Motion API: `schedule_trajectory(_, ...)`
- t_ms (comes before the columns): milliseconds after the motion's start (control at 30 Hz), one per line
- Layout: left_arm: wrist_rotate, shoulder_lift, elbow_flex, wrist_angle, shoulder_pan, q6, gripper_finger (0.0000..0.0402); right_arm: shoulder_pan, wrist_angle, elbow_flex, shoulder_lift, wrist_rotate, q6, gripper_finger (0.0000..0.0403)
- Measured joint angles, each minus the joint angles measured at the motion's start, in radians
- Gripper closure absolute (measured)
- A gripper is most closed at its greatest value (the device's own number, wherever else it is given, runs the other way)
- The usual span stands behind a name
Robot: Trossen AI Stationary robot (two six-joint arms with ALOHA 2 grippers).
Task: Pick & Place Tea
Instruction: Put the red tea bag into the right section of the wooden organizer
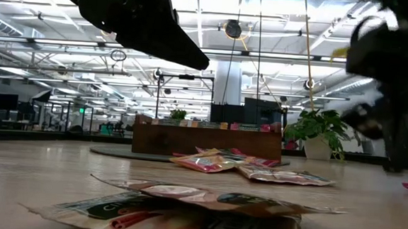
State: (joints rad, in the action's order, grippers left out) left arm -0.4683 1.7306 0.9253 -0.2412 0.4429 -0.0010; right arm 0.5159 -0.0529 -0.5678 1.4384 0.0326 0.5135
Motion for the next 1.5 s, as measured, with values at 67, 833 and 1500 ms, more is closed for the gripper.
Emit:
schedule_trajectory(67, 0.0, 0.0, 0.0, 0.0, 0.0, 0.003, 0.0314, 0.014, 0.072, -0.059, -0.021, 0.026, -0.007, 0.0403)
schedule_trajectory(833, 0.0, 0.0, 0.0, 0.004, 0.001, -0.004, 0.0314, 0.216, 0.447, -0.21, 0.103, -0.033, 0.284, 0.0403)
schedule_trajectory(1500, 0.0, 0.0, 0.0, 0.002, 0.001, 0.003, 0.0314, -0.081, 0.494, -0.211, 0.101, 0.008, -0.304, 0.0403)
